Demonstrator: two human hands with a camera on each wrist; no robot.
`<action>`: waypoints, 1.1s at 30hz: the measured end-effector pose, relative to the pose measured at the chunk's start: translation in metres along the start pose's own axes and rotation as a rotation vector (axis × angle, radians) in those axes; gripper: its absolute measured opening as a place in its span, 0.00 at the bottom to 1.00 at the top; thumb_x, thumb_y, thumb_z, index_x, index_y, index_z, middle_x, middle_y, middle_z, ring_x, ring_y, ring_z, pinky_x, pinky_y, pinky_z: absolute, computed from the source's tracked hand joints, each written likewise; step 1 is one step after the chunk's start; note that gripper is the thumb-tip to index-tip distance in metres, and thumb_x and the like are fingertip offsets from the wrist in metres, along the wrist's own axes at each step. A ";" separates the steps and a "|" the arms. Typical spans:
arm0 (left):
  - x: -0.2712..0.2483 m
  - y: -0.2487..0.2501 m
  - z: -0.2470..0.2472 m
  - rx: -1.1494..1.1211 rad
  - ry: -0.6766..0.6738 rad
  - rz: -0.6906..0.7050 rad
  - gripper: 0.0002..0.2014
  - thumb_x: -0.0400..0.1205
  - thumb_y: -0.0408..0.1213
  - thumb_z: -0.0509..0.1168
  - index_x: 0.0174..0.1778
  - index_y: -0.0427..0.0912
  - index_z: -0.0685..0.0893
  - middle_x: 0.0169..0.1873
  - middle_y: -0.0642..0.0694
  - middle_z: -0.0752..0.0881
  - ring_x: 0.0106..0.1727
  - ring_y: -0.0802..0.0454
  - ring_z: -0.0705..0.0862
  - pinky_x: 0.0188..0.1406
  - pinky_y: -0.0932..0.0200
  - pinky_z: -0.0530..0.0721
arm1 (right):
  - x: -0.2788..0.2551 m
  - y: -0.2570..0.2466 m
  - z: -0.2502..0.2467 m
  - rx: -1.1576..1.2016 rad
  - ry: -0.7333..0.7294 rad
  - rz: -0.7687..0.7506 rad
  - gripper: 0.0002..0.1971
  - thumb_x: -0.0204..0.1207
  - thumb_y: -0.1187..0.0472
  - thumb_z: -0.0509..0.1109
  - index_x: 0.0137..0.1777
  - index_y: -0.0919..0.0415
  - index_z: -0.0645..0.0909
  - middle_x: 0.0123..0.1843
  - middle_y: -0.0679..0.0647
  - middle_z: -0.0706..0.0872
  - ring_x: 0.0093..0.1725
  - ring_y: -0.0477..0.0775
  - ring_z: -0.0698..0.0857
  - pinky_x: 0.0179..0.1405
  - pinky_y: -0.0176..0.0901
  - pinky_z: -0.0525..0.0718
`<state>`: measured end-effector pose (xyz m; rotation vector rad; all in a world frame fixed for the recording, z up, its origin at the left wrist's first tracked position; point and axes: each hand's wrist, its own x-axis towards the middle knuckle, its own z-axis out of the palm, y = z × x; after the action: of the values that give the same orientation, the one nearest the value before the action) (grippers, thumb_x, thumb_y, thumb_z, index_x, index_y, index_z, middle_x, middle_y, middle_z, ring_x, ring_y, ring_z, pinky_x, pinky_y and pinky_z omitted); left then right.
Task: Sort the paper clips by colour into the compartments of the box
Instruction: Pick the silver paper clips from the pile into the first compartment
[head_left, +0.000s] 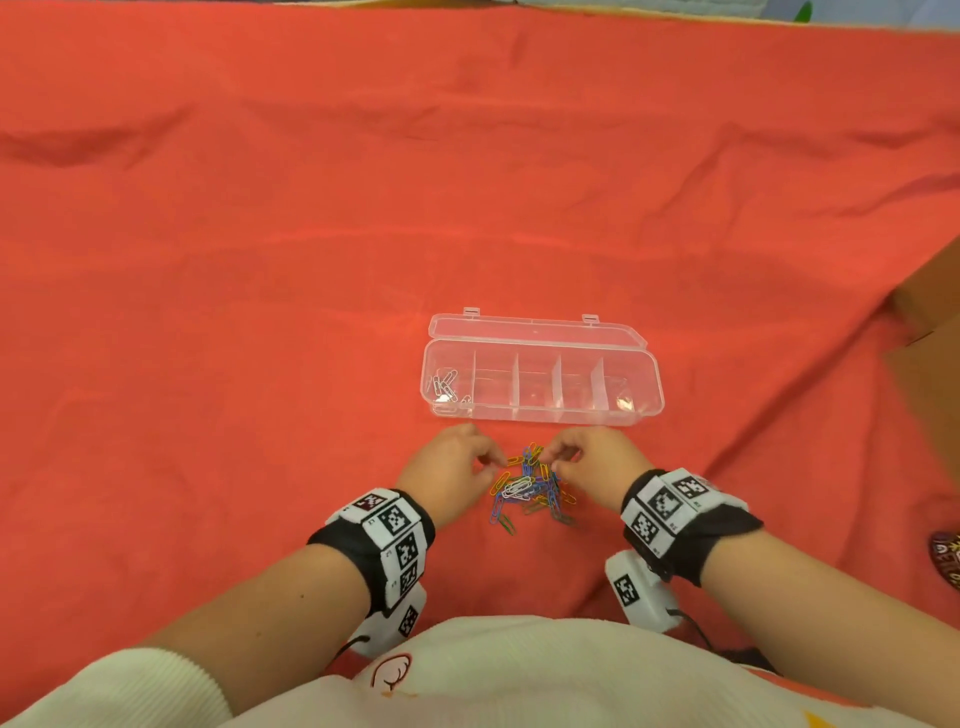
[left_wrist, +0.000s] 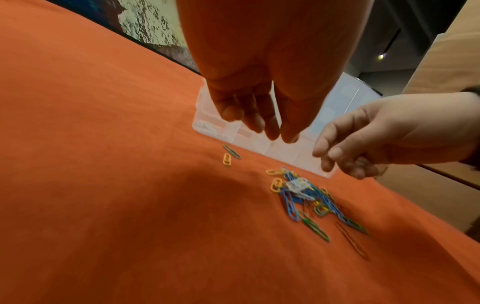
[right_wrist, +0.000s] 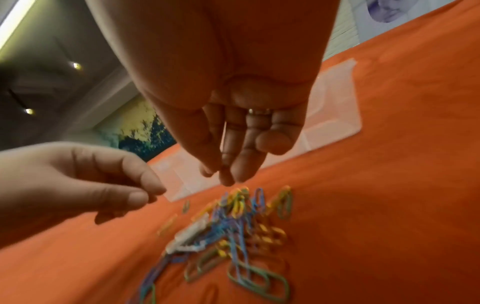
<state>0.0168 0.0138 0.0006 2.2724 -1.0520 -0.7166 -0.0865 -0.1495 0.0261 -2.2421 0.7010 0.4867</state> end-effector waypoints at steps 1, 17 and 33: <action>0.000 0.002 0.006 0.007 -0.028 -0.017 0.07 0.76 0.38 0.65 0.47 0.50 0.87 0.42 0.50 0.80 0.43 0.56 0.75 0.51 0.55 0.79 | 0.000 0.004 0.004 -0.032 0.002 0.005 0.11 0.73 0.67 0.66 0.48 0.52 0.86 0.42 0.49 0.86 0.38 0.46 0.80 0.44 0.36 0.77; -0.005 0.002 0.037 0.085 -0.031 -0.146 0.09 0.76 0.45 0.66 0.46 0.45 0.85 0.47 0.44 0.79 0.53 0.46 0.79 0.52 0.49 0.80 | 0.005 0.022 0.038 -0.179 0.024 -0.058 0.07 0.70 0.57 0.74 0.45 0.59 0.83 0.39 0.48 0.70 0.49 0.55 0.78 0.55 0.45 0.76; -0.018 0.000 0.034 -0.209 0.133 -0.285 0.07 0.69 0.36 0.74 0.42 0.43 0.86 0.37 0.51 0.81 0.39 0.54 0.78 0.32 0.66 0.69 | -0.003 0.023 0.040 -0.229 0.147 -0.037 0.08 0.73 0.56 0.69 0.51 0.53 0.83 0.53 0.54 0.76 0.53 0.58 0.82 0.49 0.47 0.78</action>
<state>-0.0158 0.0200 -0.0192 2.2727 -0.5690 -0.7385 -0.1081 -0.1326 -0.0105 -2.5217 0.7063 0.4036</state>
